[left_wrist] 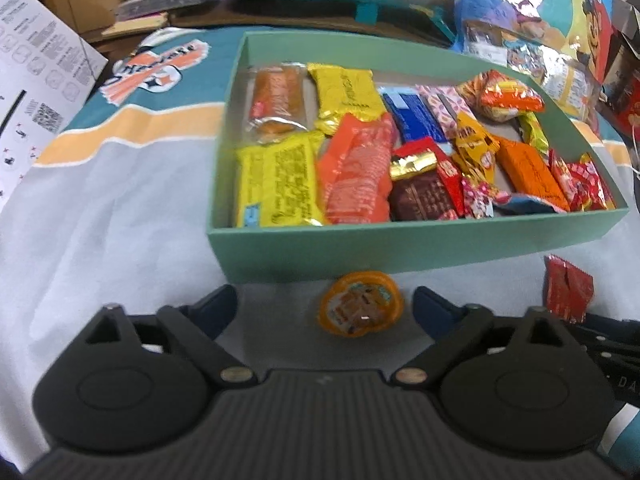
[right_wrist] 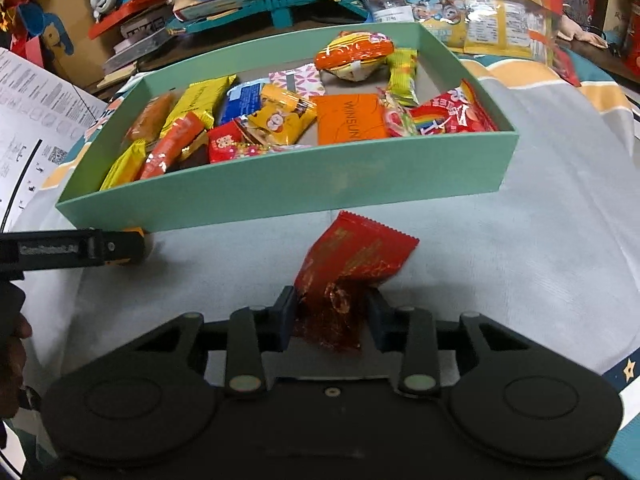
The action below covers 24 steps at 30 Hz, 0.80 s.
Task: Organize snacks
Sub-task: 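Grasp the red bag with right tool while left grasps the orange round candy, then carry red bag and orange candy into the green box and open both tools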
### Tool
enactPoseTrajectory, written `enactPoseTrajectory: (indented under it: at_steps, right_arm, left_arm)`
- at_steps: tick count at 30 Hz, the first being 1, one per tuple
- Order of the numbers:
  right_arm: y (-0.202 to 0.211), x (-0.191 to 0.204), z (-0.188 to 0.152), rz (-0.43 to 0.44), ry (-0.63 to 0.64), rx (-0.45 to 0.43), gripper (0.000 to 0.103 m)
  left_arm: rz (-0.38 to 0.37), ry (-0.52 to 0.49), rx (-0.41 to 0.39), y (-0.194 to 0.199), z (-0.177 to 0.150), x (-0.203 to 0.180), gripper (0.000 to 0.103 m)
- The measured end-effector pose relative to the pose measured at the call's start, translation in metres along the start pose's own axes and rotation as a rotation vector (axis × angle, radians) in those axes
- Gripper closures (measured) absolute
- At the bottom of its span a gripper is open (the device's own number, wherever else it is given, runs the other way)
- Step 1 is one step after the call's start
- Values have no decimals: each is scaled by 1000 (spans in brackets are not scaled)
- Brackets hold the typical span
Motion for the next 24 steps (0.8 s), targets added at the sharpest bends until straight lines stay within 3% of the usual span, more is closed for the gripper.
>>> enactPoseTrajectory:
  at_steps: [5, 7, 24]
  right_arm:
    - [-1, 2, 1, 0, 7, -11, 66]
    - [-4, 3, 3, 3, 4, -13, 66]
    - [12, 6, -1, 56, -16, -1, 74]
  left_arm:
    - [26, -70, -11, 0, -3, -11, 35]
    - [33, -94, -25, 2, -3, -14, 61]
    - [-39, -93, -39, 30, -13, -22, 62]
Point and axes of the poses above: each gripper's, at about its wrist camera, not at the fingertips, and y roughly against the way its jaws point, x to its left, z to its top, the point moved 7 cm from there along -y, roughly the way its jaws point, and after that the axes turned 14 degrees about -y, right-handed, at the moved point
